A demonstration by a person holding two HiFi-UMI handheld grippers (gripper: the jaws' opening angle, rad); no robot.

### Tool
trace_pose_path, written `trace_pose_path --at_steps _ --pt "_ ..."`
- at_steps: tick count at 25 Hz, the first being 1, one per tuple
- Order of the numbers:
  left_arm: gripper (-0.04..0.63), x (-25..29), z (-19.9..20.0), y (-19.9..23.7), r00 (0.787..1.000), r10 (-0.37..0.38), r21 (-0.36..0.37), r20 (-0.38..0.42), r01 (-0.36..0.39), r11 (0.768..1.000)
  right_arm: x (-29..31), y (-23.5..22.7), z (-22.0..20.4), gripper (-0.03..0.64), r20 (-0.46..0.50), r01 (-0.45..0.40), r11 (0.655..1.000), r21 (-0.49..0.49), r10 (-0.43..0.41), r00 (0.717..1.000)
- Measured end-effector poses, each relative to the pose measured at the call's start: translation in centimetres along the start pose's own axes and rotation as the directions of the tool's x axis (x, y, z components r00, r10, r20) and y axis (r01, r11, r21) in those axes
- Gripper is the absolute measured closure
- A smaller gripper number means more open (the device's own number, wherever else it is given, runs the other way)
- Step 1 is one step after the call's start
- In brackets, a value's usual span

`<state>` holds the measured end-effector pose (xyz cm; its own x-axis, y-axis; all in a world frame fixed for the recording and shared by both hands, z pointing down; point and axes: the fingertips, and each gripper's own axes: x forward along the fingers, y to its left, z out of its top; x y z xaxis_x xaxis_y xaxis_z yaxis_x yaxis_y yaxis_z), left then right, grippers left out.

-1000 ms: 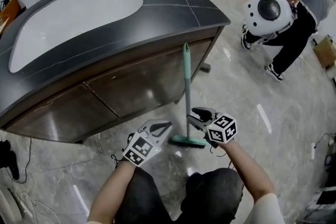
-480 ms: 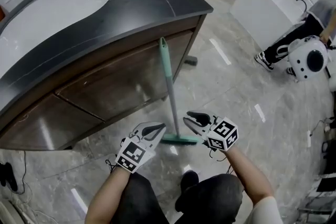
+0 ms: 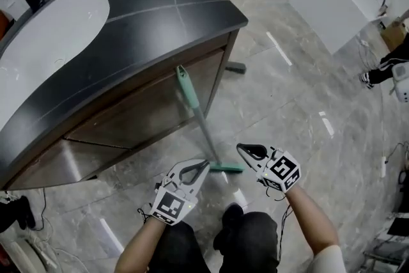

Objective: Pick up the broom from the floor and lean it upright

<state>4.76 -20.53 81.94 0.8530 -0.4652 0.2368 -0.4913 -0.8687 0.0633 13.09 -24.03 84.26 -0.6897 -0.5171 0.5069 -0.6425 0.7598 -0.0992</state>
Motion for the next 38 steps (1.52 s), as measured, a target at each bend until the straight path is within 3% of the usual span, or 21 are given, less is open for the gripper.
trace_pose_path --at_steps 3,8,18,27,38 --pt "0.585 -1.2 2.4 -0.8 0.999 -0.005 0.011 -0.044 0.006 1.000 -2.2 0.8 2.9 0.618 0.000 -0.006 1.000 0.019 0.006 1.000" --pt "0.584 -5.4 9.8 -0.8 0.995 0.014 -0.045 -0.097 -0.019 0.999 -6.4 2.9 10.4 0.618 -0.009 -0.016 0.998 0.066 0.017 1.000" --pt "0.586 -14.4 28.7 -1.0 0.986 0.067 -0.104 -0.151 -0.083 0.991 -16.0 8.0 29.7 0.618 -0.004 -0.014 0.996 0.092 0.015 1.000" --pt "0.586 -23.6 44.5 -3.5 0.987 0.065 -0.082 -0.144 -0.078 0.994 -24.5 14.6 44.3 0.618 -0.022 0.018 0.998 0.060 -0.017 1.000" --pt "0.586 -36.3 53.9 -7.8 0.990 0.077 -0.090 -0.115 -0.087 0.992 -32.4 24.7 54.2 0.618 0.004 0.177 0.977 0.120 -0.178 0.984"
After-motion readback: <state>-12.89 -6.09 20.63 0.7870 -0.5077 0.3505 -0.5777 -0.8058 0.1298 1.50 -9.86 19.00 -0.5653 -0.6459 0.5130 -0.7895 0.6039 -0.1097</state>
